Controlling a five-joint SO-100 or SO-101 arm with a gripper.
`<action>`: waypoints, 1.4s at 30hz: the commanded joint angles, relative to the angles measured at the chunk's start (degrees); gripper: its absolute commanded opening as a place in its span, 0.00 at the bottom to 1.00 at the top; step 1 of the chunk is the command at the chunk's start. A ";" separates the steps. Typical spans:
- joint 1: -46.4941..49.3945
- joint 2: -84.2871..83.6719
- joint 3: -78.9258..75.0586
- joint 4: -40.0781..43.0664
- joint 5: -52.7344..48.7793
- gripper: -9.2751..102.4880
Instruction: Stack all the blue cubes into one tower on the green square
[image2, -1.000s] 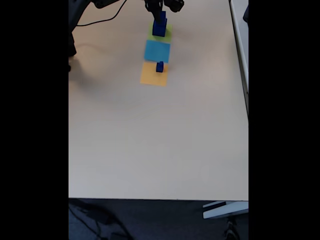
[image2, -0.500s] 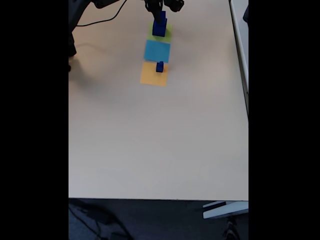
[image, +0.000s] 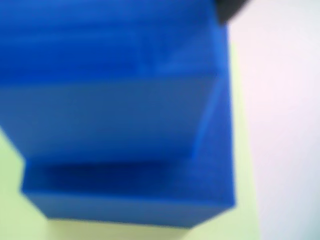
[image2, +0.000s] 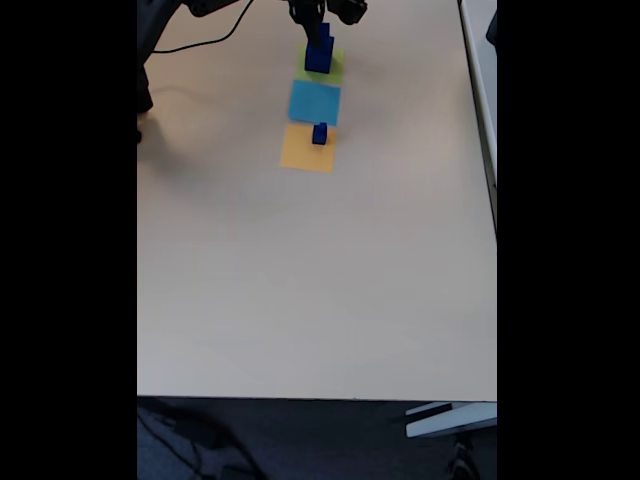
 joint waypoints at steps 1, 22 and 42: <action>-0.18 3.43 -3.43 0.35 -1.14 0.12; -0.79 1.49 -6.42 -0.53 -1.76 0.12; -1.58 0.09 -6.33 -0.62 0.00 0.12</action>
